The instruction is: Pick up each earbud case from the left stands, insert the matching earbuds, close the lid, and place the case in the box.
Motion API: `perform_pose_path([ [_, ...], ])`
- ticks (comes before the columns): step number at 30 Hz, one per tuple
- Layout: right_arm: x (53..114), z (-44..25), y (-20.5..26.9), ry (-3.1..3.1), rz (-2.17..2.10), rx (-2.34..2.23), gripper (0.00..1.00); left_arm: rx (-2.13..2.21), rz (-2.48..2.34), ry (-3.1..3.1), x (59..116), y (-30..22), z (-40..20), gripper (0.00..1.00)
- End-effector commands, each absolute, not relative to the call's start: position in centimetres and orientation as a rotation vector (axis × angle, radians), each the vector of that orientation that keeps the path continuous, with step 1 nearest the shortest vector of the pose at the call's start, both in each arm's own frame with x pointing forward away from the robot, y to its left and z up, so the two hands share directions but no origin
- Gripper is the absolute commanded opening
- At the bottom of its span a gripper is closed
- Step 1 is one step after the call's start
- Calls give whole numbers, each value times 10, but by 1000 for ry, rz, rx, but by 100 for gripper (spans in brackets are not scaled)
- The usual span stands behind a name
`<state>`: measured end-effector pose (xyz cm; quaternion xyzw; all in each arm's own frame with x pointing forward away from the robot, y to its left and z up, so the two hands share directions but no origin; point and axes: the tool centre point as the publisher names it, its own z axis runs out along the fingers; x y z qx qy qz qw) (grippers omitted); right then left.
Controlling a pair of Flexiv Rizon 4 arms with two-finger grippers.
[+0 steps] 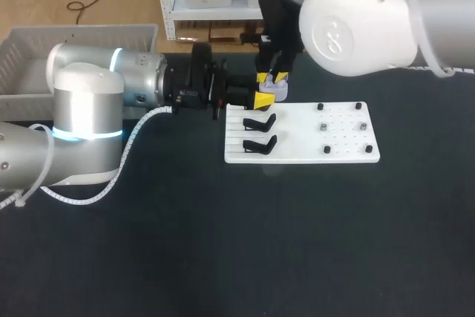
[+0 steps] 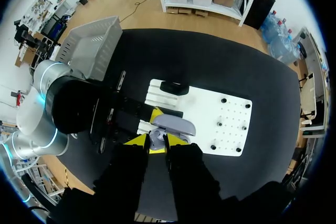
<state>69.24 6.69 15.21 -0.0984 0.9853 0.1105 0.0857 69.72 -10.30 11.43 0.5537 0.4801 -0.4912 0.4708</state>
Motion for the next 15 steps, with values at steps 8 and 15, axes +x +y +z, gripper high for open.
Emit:
perform_pose_path([
  [8,695,150,67,2938,318,-287,100,1355,-1201,1177,696,-103,114,0],
  [15,687,161,61,2918,317,-284,100,1355,-1201,1177,696,-103,114,0],
])
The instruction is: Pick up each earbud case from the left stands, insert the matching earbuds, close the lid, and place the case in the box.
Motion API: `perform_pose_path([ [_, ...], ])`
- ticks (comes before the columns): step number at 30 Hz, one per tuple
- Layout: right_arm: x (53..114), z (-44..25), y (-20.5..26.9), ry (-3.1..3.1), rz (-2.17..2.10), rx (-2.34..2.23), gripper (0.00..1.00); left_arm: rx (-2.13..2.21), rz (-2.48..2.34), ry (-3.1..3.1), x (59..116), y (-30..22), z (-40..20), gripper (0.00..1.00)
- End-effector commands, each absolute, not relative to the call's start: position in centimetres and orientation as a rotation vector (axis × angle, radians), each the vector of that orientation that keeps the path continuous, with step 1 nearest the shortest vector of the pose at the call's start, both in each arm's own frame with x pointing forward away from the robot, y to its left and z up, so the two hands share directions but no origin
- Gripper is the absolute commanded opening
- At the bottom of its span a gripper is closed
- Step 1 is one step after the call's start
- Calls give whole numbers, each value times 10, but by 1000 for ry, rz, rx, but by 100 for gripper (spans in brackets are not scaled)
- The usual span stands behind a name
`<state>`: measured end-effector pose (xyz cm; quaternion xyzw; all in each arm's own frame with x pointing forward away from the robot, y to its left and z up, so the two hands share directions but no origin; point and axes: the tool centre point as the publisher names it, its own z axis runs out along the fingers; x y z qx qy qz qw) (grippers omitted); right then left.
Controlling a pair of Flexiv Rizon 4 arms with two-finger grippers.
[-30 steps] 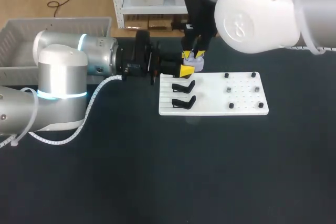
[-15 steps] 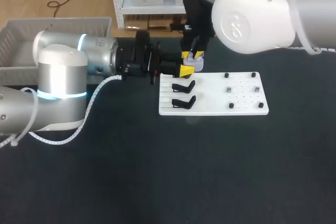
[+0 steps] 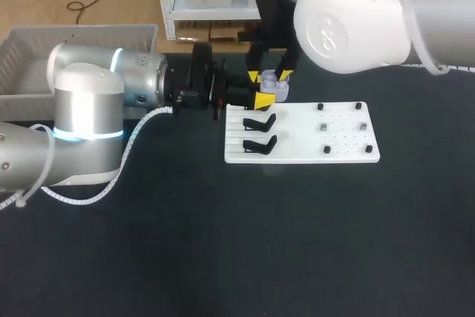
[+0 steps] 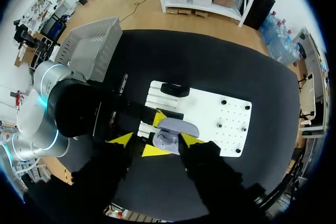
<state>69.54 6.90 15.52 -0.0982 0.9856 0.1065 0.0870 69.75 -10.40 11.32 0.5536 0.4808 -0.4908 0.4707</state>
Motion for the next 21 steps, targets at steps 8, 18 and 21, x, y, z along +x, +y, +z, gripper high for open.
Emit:
perform_pose_path([
  [8,701,179,35,2882,452,-70,100,1355,-1201,1177,696,-103,114,0],
  [18,744,166,-2,2810,474,315,100,1355,-1201,1177,696,-103,114,0],
  [21,751,161,-5,2809,443,341,100,1355,-1201,1177,696,-103,114,0],
])
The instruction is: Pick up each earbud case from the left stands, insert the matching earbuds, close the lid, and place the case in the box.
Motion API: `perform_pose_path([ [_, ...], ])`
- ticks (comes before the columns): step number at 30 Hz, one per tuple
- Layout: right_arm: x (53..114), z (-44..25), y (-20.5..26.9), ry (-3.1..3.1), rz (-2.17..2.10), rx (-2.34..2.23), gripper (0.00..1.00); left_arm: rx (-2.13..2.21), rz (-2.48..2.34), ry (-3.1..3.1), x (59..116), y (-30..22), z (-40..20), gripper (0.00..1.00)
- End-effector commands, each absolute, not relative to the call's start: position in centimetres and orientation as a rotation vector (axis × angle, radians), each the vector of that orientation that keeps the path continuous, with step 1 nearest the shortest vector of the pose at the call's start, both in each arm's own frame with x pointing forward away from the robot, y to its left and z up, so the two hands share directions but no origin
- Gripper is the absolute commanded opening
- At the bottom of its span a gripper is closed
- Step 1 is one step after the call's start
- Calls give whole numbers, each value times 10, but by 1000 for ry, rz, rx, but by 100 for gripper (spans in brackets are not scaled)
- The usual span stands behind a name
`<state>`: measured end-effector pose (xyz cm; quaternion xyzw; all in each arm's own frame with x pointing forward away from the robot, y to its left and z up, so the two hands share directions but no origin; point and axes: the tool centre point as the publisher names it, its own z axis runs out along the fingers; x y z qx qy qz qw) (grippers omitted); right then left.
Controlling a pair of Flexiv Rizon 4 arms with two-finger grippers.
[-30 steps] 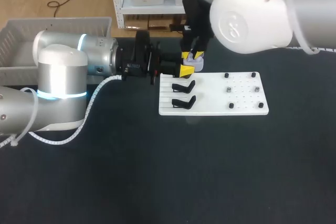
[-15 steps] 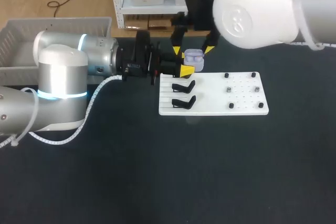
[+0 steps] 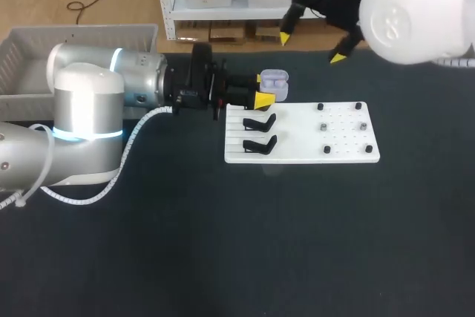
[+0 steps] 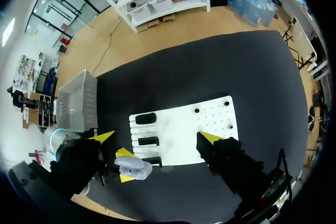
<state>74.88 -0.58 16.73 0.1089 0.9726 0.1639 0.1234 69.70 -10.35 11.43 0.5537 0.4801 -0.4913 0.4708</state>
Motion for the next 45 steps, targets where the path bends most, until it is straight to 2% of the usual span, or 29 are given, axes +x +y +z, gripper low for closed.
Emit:
perform_pose_path([
  [1,753,159,-5,2818,443,342,100,1355,-1201,1177,696,-103,114,0],
  [17,761,119,-8,2965,351,331,100,1355,-1201,1177,696,-103,114,0],
  [45,710,116,0,3084,307,176,100,1355,-1201,1177,696,-103,114,0],
])
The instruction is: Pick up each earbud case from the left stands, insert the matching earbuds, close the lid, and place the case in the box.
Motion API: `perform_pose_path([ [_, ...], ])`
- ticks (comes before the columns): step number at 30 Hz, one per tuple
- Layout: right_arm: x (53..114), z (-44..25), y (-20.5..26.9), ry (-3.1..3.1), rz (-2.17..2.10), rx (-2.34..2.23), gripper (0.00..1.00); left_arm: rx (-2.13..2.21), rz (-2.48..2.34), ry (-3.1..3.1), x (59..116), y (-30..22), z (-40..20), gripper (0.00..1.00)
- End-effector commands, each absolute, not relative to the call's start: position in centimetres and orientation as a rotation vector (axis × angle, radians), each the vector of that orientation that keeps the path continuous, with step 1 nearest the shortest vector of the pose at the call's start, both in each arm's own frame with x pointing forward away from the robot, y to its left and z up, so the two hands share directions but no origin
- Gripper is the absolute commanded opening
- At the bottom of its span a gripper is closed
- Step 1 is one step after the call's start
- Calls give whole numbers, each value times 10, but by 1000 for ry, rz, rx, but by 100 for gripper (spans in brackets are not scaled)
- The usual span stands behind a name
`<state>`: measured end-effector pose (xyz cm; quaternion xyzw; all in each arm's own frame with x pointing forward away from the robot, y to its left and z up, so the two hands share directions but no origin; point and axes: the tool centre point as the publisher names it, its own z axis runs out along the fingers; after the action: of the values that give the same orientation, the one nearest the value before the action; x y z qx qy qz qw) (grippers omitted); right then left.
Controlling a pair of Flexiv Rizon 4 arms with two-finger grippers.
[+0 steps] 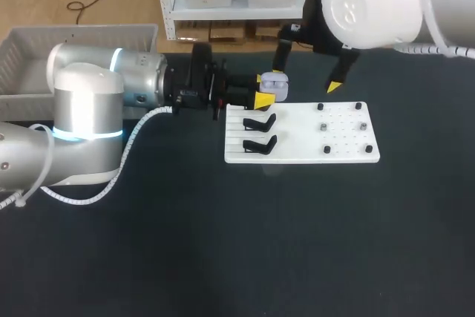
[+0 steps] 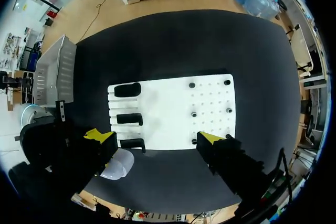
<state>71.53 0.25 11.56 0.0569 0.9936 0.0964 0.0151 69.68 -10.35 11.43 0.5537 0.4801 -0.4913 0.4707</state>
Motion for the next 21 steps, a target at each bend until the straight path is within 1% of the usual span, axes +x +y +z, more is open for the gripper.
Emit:
perform_pose_path([
  [1,710,115,0,3085,310,174,100,1355,-1201,1177,696,-103,114,0],
  [7,709,114,-2,3065,329,193,100,1355,-1201,1177,696,-103,114,0],
  [11,712,122,-12,2949,421,248,100,1355,-1201,1177,696,-103,114,0],
  [17,713,136,-50,2826,513,335,100,1355,-1201,1177,696,-103,114,0],
  [21,711,127,-80,2810,521,365,100,1355,-1201,1177,696,-103,114,0],
])
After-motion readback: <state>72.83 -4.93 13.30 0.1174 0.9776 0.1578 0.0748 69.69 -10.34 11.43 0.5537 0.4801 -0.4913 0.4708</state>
